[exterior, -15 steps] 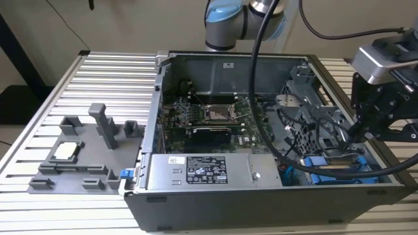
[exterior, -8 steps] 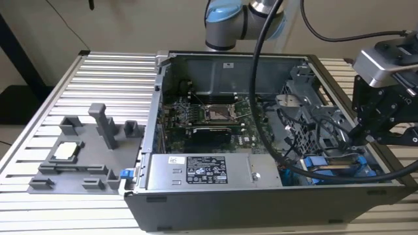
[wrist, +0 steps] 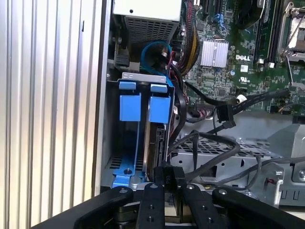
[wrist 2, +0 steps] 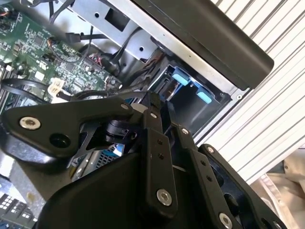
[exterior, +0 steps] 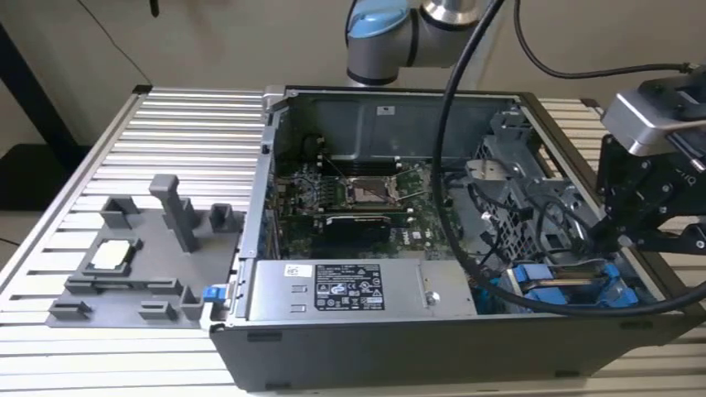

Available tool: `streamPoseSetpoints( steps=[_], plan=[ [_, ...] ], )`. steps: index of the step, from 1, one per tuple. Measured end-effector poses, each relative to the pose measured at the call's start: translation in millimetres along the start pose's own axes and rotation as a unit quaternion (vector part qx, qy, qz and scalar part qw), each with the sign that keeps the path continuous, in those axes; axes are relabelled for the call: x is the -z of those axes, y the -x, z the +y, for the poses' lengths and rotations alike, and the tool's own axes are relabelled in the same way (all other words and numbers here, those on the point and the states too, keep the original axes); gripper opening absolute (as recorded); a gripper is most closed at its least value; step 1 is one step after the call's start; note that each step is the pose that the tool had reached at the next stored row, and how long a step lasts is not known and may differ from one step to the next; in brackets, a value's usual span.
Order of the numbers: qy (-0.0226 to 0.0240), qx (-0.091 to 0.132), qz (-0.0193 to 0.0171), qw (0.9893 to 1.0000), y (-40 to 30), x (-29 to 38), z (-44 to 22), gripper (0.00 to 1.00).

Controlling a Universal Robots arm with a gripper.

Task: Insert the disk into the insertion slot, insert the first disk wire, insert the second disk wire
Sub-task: 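Insert the first disk wire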

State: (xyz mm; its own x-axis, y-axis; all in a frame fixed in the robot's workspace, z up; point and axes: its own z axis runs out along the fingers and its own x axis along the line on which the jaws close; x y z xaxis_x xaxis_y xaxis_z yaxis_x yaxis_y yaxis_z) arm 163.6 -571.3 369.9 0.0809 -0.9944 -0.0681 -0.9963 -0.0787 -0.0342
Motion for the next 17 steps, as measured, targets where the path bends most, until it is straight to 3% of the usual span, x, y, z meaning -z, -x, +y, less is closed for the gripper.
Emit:
streamPoseSetpoints(
  steps=[4,8,14,17],
  plan=[
    [0.0103,-0.001,-0.0009,0.9999,-1.0,-2.5,-5.0,0.20],
    [0.0161,-0.002,-0.0013,0.9999,-1.8,-4.2,-9.0,0.20],
    [0.0324,-0.004,-0.0025,0.9995,-2.4,-7.6,-13.2,0.20],
    [0.0351,-0.005,-0.0027,0.9994,-2.6,-8.8,-14.0,0.20]
  ],
)
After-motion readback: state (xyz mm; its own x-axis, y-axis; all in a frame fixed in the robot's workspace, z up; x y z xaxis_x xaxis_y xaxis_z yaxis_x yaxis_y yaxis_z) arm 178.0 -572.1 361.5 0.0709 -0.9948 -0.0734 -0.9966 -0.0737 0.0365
